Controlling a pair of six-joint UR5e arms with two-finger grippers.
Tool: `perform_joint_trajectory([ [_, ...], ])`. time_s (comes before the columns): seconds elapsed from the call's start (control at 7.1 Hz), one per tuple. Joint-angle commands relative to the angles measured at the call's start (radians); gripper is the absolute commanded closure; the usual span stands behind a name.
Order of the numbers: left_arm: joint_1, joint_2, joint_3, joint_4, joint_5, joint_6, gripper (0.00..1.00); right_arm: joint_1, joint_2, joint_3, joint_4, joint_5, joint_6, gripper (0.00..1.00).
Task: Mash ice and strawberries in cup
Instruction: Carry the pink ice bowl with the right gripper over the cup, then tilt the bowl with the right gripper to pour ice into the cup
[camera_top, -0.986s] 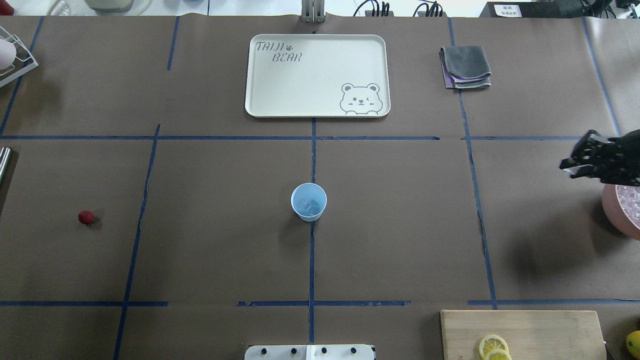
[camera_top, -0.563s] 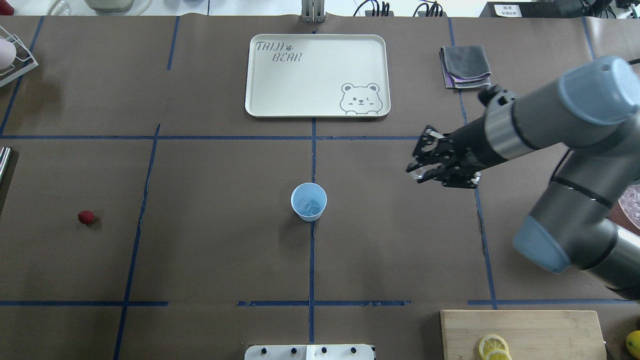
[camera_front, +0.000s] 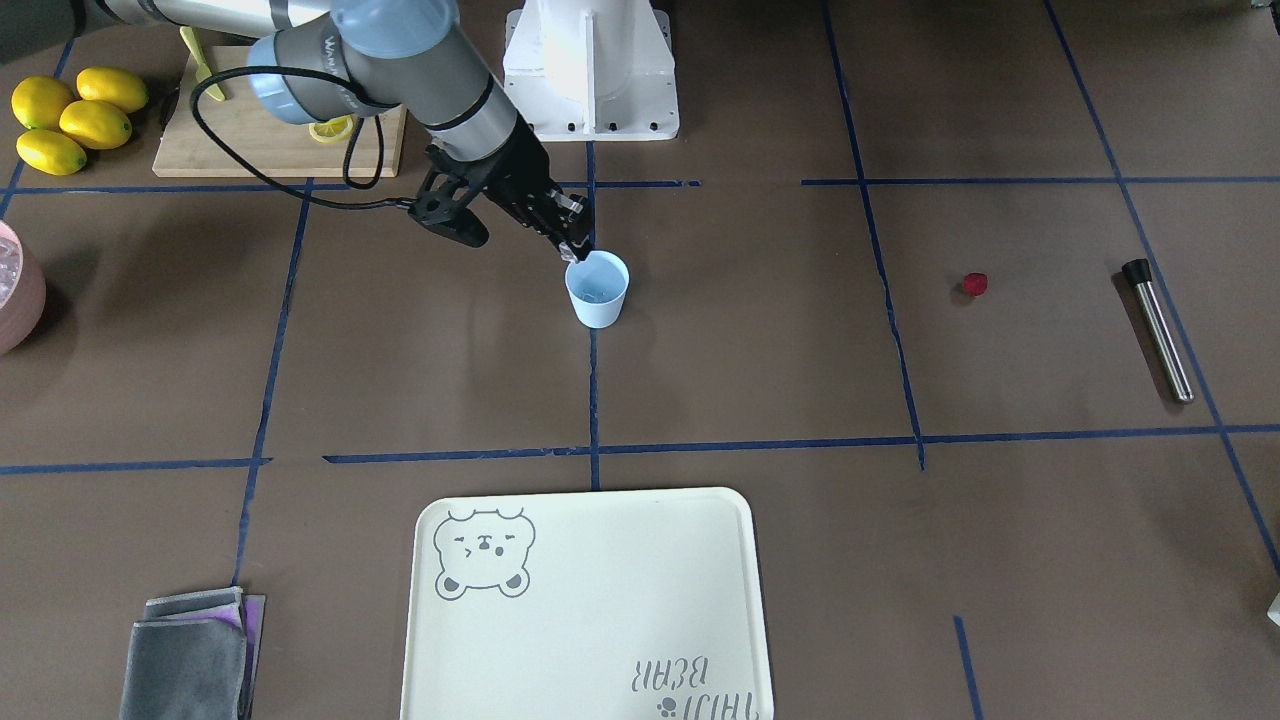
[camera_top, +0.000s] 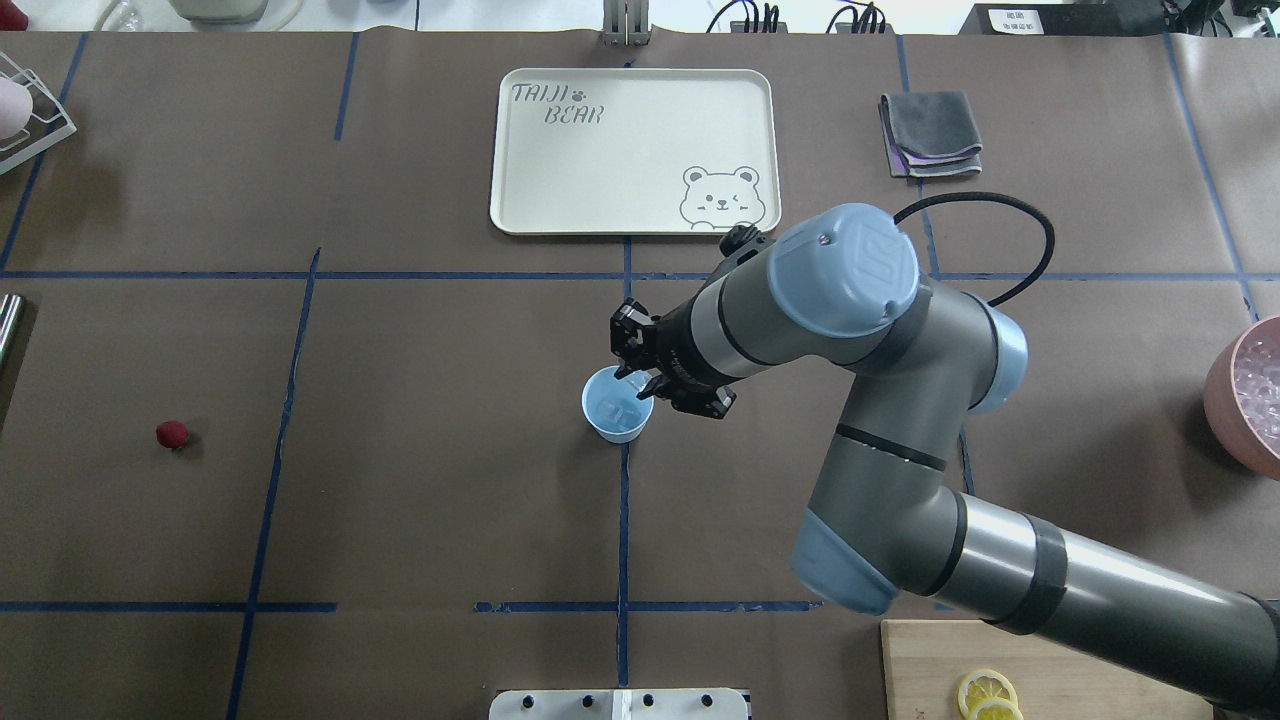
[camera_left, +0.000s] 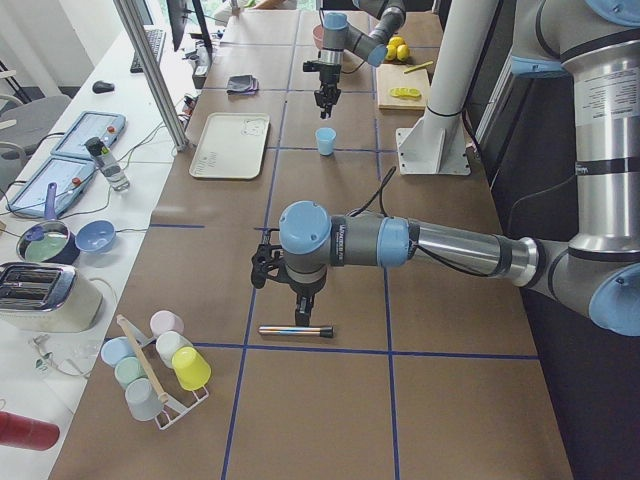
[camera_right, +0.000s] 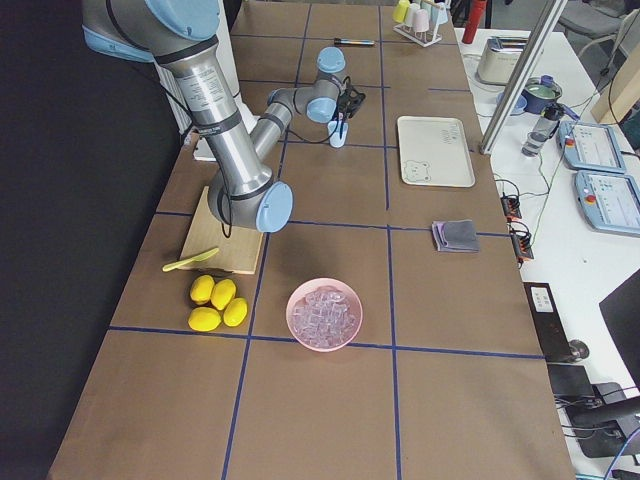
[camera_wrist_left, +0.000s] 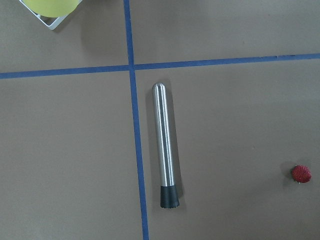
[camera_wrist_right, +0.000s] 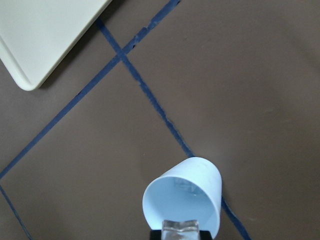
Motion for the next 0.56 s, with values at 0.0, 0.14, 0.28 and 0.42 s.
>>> perform_joint_trajectory([
  [0.0, 0.000, 0.012, -0.011, 0.000, -0.001, 0.001, 0.00, -0.023, 0.053, -0.065, -0.001, -0.032, 0.008, 0.98],
  [0.14, 0.000, 0.015, -0.017, 0.002, -0.001, 0.001, 0.00, -0.023, 0.052, -0.066, -0.001, -0.032, 0.008, 0.97],
  [0.28, 0.000, 0.015, -0.017, 0.002, -0.001, -0.001, 0.00, -0.023, 0.049, -0.066, -0.001, -0.030, 0.008, 0.80],
  [0.42, 0.000, 0.015, -0.017, 0.002, -0.001, 0.001, 0.00, -0.023, 0.049, -0.066, -0.001, -0.030, 0.008, 0.53],
])
